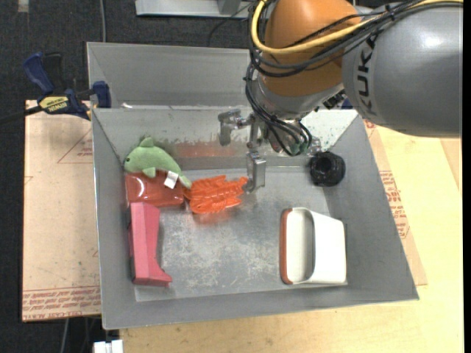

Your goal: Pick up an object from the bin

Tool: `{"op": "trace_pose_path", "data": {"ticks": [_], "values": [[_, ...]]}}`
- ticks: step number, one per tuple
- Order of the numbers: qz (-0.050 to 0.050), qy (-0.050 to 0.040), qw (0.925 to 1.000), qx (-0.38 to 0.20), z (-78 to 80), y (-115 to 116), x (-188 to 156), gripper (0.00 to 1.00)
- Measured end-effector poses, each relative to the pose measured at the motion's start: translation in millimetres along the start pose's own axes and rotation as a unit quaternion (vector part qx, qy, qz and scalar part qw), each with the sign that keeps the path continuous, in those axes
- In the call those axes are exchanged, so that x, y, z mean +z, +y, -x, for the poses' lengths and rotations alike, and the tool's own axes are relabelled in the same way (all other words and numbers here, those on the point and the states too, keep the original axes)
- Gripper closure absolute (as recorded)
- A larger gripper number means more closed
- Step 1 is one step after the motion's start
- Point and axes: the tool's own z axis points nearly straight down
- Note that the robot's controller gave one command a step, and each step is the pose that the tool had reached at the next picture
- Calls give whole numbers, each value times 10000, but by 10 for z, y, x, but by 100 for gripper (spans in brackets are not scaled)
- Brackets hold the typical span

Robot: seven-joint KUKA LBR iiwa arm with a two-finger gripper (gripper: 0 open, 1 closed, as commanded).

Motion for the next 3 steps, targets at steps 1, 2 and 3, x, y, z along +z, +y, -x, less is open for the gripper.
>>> {"op": "trace_pose_path", "data": {"ticks": [1,2,3], "values": [[2,34,9993,-375,-56,-8,1000,0],[12,30,9998,176,-157,117,1254,0],[9,-38,10000,74,-207,262,1750,100]]}}
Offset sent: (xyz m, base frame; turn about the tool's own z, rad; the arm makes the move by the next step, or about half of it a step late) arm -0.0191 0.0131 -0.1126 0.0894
